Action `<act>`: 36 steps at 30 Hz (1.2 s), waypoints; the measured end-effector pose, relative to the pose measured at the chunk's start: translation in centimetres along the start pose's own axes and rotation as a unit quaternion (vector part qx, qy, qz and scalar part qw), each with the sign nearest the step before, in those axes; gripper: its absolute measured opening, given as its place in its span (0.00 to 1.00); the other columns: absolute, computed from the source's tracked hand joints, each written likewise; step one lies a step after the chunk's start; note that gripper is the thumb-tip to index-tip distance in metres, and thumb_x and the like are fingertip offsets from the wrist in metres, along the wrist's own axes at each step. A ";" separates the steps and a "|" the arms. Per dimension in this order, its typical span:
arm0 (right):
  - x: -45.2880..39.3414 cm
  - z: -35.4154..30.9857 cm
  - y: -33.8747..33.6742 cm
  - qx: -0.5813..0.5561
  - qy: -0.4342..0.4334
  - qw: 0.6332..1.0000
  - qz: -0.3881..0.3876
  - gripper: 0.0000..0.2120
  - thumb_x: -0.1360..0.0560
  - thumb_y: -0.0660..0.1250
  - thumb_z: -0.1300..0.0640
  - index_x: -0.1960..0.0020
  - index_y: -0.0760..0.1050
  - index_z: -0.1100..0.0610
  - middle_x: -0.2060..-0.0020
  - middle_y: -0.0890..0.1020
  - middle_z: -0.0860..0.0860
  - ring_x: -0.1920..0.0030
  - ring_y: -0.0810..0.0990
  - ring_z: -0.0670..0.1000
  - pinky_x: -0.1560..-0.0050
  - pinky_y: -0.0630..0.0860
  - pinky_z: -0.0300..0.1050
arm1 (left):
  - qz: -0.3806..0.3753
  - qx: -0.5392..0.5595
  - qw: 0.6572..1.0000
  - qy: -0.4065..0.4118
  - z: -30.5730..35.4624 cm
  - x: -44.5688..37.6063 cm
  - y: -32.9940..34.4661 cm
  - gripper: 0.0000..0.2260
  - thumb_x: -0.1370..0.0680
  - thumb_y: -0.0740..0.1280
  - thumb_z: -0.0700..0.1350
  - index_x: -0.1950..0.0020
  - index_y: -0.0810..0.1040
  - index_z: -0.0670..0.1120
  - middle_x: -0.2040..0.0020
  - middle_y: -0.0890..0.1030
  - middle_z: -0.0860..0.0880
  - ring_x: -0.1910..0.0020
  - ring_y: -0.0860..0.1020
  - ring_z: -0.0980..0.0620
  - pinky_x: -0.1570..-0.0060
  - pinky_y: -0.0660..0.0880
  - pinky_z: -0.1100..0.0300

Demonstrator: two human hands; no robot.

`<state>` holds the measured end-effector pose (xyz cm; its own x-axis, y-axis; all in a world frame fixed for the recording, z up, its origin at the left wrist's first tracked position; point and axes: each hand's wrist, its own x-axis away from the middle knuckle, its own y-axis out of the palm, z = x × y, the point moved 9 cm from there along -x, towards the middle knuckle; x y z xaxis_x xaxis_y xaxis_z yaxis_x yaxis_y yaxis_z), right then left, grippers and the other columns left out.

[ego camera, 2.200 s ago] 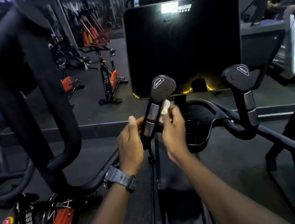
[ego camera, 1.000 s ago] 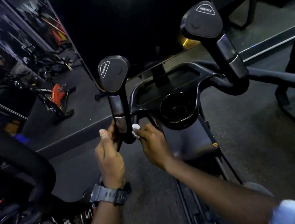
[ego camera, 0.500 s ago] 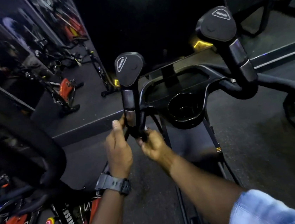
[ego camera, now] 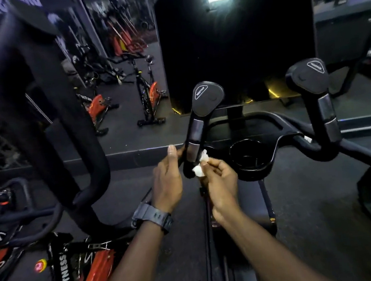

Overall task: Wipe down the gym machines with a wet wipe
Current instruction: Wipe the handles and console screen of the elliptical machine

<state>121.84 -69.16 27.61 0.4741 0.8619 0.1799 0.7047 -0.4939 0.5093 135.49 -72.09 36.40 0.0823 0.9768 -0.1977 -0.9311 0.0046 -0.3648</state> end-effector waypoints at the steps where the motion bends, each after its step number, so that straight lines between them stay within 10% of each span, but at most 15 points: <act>1: 0.2 -0.4 0.1 0.063 -0.035 0.997 -0.010 0.04 0.23 0.69 0.60 0.49 0.79 0.58 0.57 0.84 0.53 0.57 0.81 0.48 0.57 0.78 0.41 | 0.002 0.001 1.000 0.002 0.3 0.2 0.0 0.26 0.19 0.46 0.62 0.42 0.82 0.55 0.42 0.81 0.59 0.41 0.76 0.63 0.48 0.66 0.76; 6: 2.8 -4.5 2.5 0.281 -0.289 0.912 -0.072 0.04 0.26 0.71 0.64 0.55 0.80 0.55 0.62 0.83 0.46 0.61 0.82 0.45 0.59 0.76 0.39 | -0.005 0.083 0.996 -0.033 -1.3 -0.5 0.1 0.32 0.21 0.45 0.69 0.41 0.83 0.53 0.42 0.82 0.57 0.40 0.77 0.59 0.36 0.70 0.60; 10: 6.0 -7.5 9.6 0.571 -0.569 0.557 -0.199 0.03 0.29 0.70 0.61 0.55 0.80 0.58 0.61 0.79 0.52 0.60 0.77 0.53 0.64 0.75 0.46 | -0.016 0.203 0.976 -0.071 -1.5 -0.4 0.3 0.34 0.23 0.47 0.71 0.50 0.86 0.52 0.51 0.86 0.49 0.45 0.82 0.51 0.36 0.73 0.45; 12: 5.8 -9.2 11.7 0.615 -0.611 0.451 -0.212 0.04 0.32 0.73 0.60 0.58 0.80 0.59 0.64 0.77 0.53 0.62 0.75 0.54 0.66 0.72 0.46 | -0.016 0.238 0.968 -0.074 -1.3 -0.4 0.4 0.35 0.24 0.45 0.71 0.50 0.85 0.51 0.51 0.86 0.49 0.45 0.82 0.53 0.35 0.73 0.47; 16: 3.8 -17.1 13.4 0.624 -0.613 0.467 -0.131 0.06 0.26 0.69 0.58 0.51 0.81 0.60 0.61 0.77 0.54 0.59 0.76 0.54 0.66 0.77 0.51 | -0.012 0.232 0.970 -0.069 -0.7 -1.2 0.4 0.42 0.29 0.44 0.78 0.46 0.84 0.50 0.48 0.86 0.52 0.45 0.82 0.55 0.34 0.72 0.48; 21: 5.6 -15.2 13.0 0.672 -0.621 0.355 -0.191 0.11 0.27 0.70 0.58 0.45 0.80 0.58 0.61 0.77 0.54 0.62 0.74 0.54 0.69 0.68 0.44 | -0.048 0.252 0.966 -0.019 2.2 -2.3 1.2 0.40 0.28 0.44 0.77 0.46 0.85 0.53 0.47 0.85 0.51 0.42 0.81 0.53 0.34 0.72 0.46; 25: 2.8 -22.0 11.8 0.630 -0.584 0.508 -0.066 0.12 0.23 0.64 0.59 0.41 0.78 0.60 0.57 0.79 0.55 0.59 0.78 0.54 0.62 0.79 0.50 | -0.052 0.270 0.961 -0.011 4.0 -3.2 0.9 0.41 0.30 0.45 0.79 0.45 0.84 0.53 0.46 0.85 0.52 0.41 0.81 0.53 0.34 0.71 0.45; 29: 4.3 -18.1 11.0 0.662 -0.577 0.451 -0.163 0.15 0.25 0.68 0.58 0.39 0.79 0.58 0.55 0.79 0.53 0.57 0.78 0.53 0.63 0.80 0.48 | -0.062 0.267 0.962 0.008 5.5 -3.4 1.2 0.34 0.29 0.44 0.77 0.52 0.85 0.61 0.50 0.86 0.54 0.45 0.82 0.55 0.36 0.73 0.48; 33: 2.5 -22.9 9.5 0.575 -0.560 0.594 -0.046 0.10 0.26 0.69 0.62 0.45 0.82 0.57 0.59 0.78 0.51 0.62 0.77 0.50 0.63 0.76 0.41 | -0.063 0.274 0.960 -0.003 5.4 -3.8 1.2 0.42 0.31 0.45 0.80 0.44 0.84 0.53 0.45 0.85 0.53 0.42 0.80 0.54 0.34 0.71 0.46; 36: 4.1 -18.7 11.2 0.620 -0.561 0.533 -0.131 0.10 0.26 0.68 0.60 0.45 0.81 0.57 0.57 0.78 0.51 0.58 0.76 0.50 0.60 0.75 0.40 | -0.060 0.277 0.959 0.005 6.0 -3.6 1.2 0.39 0.32 0.45 0.80 0.50 0.85 0.57 0.51 0.86 0.52 0.47 0.82 0.55 0.38 0.74 0.48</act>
<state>121.76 -69.02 49.81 -0.1994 0.6516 -0.7318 0.3018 -0.6697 -0.6785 131.96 -74.36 42.16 0.2023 0.9599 -0.1940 -0.9604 0.2332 0.1523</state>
